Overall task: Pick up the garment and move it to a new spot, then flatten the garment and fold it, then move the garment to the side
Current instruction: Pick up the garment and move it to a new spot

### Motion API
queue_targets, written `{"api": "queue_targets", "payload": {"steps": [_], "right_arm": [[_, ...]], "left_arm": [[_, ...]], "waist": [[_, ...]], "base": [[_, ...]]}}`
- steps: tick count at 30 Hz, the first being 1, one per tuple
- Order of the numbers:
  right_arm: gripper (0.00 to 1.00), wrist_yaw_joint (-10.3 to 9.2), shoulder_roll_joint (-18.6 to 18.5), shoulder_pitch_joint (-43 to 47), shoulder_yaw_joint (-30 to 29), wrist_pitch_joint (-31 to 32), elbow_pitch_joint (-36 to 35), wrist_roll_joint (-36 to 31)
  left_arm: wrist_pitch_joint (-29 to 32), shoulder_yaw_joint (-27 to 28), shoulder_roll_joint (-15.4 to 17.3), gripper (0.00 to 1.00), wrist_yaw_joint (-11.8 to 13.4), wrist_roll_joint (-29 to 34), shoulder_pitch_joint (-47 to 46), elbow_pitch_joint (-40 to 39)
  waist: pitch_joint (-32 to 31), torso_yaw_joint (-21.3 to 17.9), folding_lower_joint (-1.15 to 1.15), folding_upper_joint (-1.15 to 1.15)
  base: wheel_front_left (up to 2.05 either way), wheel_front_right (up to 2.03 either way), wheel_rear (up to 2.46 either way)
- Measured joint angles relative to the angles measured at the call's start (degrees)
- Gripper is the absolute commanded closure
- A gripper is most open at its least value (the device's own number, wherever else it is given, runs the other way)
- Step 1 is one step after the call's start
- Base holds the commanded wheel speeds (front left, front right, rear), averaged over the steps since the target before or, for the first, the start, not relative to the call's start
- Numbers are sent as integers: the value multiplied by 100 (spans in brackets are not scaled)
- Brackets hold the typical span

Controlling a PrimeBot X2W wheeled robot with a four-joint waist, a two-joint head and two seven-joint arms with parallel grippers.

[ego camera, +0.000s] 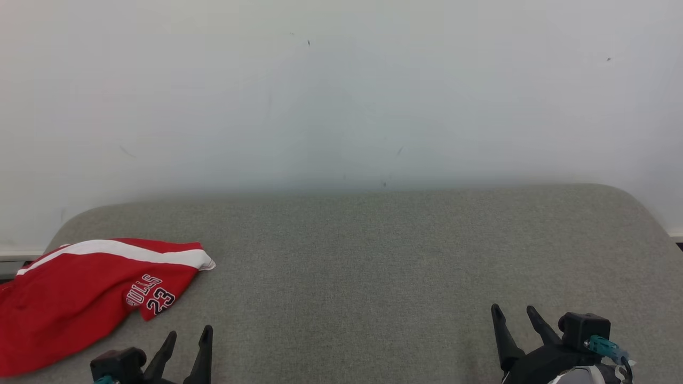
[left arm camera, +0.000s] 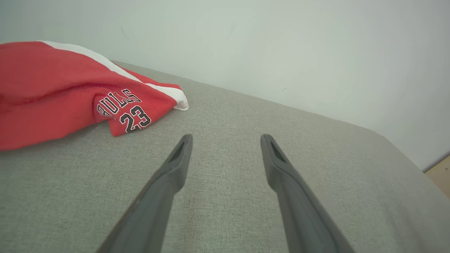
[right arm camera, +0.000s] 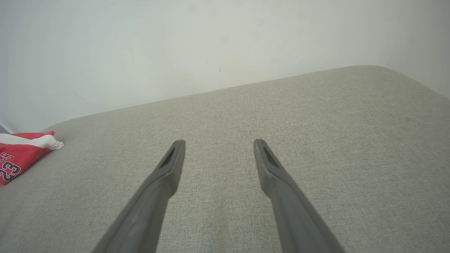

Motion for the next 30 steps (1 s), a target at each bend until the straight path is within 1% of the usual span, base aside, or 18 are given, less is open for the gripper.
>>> {"api": "queue_targets", "payload": {"steps": [3, 11, 15, 17, 30], "right_arm": [[0, -59, 10, 24, 26, 5, -73, -231], [0, -155, -13, 100, 149, 65, -212, -742], [0, -237, -30, 103, 208, 104, -258, -1034], [0, -242, -29, 106, 213, 127, -289, -1132], [0, -243, -31, 223, -57, 258, -389, -1172]], "left_arm": [[-22, -122, 113, 0, 66, 254, 0, -3], [-60, -300, 213, 0, 190, 759, 1, -14], [-69, -339, 298, 0, 242, 958, 1, -13], [-87, -364, 307, 0, 286, 1077, 3, -13], [-81, -127, 382, 0, 292, 1047, 14, -7]], "waist": [[-45, 2, 0, 0], [-127, 19, 0, 0], [-171, 31, 0, 0], [-191, 36, 0, 0], [-174, 36, -1, 0]], "base": [[0, 0, 0], [0, 0, 0], [0, 0, 0], [0, 0, 0], [0, 0, 0]]}}
